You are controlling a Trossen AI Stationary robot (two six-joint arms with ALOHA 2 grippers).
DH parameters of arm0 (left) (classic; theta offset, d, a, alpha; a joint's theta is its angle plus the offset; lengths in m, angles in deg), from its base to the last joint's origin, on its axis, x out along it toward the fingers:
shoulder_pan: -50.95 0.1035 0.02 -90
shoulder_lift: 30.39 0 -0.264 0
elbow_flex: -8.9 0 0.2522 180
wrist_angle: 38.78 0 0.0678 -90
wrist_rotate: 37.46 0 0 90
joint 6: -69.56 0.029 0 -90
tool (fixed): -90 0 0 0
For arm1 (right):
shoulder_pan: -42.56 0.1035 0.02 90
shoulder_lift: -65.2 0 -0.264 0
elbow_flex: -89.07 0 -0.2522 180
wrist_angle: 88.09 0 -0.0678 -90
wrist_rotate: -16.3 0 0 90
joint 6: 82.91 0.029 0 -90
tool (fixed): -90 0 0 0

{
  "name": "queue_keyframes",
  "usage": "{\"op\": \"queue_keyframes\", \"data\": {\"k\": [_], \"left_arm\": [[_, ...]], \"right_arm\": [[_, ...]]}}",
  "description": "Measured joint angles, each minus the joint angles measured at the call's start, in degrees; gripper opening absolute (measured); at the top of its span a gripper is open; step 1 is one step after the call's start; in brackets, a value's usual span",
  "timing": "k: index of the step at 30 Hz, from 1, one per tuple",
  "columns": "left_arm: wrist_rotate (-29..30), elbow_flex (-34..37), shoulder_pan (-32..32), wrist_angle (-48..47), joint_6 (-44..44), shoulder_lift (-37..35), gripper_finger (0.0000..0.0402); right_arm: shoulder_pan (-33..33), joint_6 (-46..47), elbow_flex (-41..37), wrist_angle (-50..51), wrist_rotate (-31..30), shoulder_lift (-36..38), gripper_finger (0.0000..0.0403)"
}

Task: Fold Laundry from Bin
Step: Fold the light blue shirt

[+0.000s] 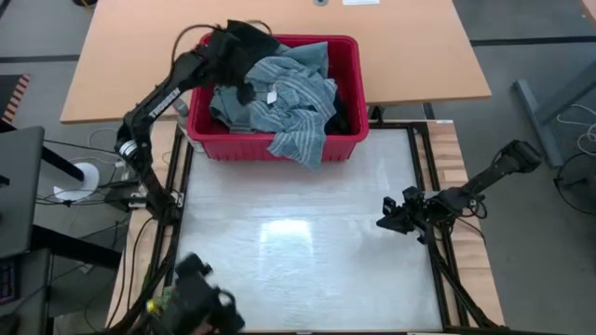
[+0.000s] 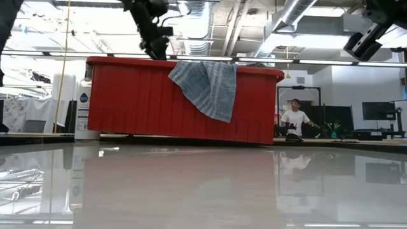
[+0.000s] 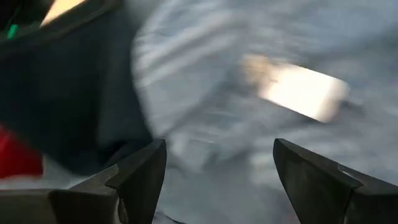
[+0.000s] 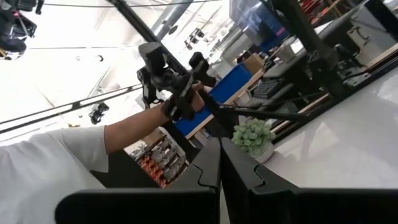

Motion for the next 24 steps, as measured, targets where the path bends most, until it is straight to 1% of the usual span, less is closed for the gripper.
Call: {"op": "queue_keyframes", "data": {"k": [3, 5, 7, 11, 14, 18, 21, 24], "left_arm": [[-0.2, 0.0, 3.8, 2.3, -6.5, 1.1, 0.0284], [-1.7, 0.0, 5.4, 2.6, -9.3, 2.1, 0.0284], [-3.0, 0.0, 5.8, 2.5, -9.5, 3.4, 0.0284], [-3.3, 0.0, 5.6, 3.1, -8.6, 6.2, 0.0284], [-2.3, 0.0, 5.0, 3.2, -5.4, 8.6, 0.0284], [-0.4, 0.0, 4.1, 3.7, 3.6, 9.5, 0.0284], [1.6, 0.6, 3.2, 9.7, 8.6, 9.4, 0.0284], [2.5, 0.8, 3.0, 14.0, 11.1, 9.4, 0.0284]], "right_arm": [[-1.4, 0.0, 0.0, 0.0, 0.0, 0.0, 0.0033], [-2.5, -0.2, 0.0, 0.0, -0.3, 0.0, 0.0033], [-3.5, -0.3, 0.0, 0.0, -1.1, 0.0, 0.0033], [-5.5, -0.4, 0.0, 0.0, -1.8, 0.0, 0.0033], [-6.6, -0.3, 0.0, 0.0, -1.8, 0.0, 0.0033], [-7.3, -0.2, 0.0, 0.0, -1.9, 0.0, 0.0033], [-8.0, -0.2, 0.0, 0.0, -1.9, 0.0, 0.0033], [-8.4, 0.2, 0.0, 0.0, -1.9, 0.0, 0.0033]]}}
